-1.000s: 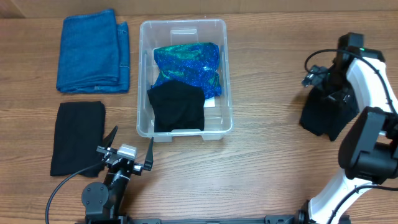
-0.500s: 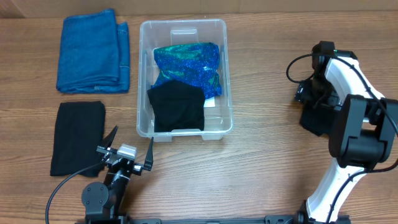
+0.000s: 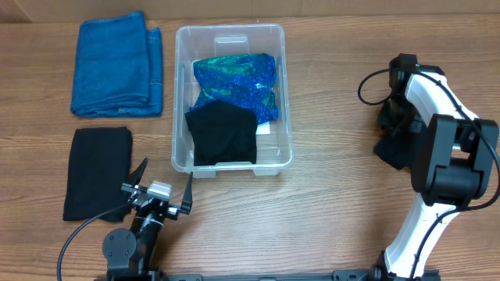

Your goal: Pack container

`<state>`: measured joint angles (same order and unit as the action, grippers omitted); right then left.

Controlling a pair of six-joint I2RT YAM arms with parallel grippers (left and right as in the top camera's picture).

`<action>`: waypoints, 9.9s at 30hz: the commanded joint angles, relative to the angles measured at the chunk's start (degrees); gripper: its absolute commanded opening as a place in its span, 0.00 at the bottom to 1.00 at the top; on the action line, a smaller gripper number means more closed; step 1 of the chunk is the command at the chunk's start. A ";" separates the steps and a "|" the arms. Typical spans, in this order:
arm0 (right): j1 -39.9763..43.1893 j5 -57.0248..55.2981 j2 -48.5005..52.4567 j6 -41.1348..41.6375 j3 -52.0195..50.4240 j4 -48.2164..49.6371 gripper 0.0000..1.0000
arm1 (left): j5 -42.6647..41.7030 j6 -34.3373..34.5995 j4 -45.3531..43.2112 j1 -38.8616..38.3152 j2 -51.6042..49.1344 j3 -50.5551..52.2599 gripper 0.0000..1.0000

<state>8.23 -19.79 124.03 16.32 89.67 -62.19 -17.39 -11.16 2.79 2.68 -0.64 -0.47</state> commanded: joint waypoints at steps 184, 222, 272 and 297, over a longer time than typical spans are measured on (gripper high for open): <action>-40.33 9.42 4.42 4.98 17.33 7.63 0.18 | -0.04 -1.07 -0.04 0.31 0.37 0.22 1.00; -48.02 7.82 -0.11 5.99 28.46 -2.23 0.25 | -0.04 -1.07 -0.04 0.31 0.37 0.22 1.00; -47.95 12.35 5.86 6.03 19.76 12.22 0.36 | -0.04 -1.07 -0.04 0.31 0.37 0.22 1.00; -25.57 -1.88 -15.26 14.19 39.93 -14.78 1.00 | -0.04 -1.07 -0.04 0.31 0.37 0.22 1.00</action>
<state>-24.75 -22.15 108.71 26.61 129.47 -75.33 -17.39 -11.16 2.76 2.68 -0.64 -0.47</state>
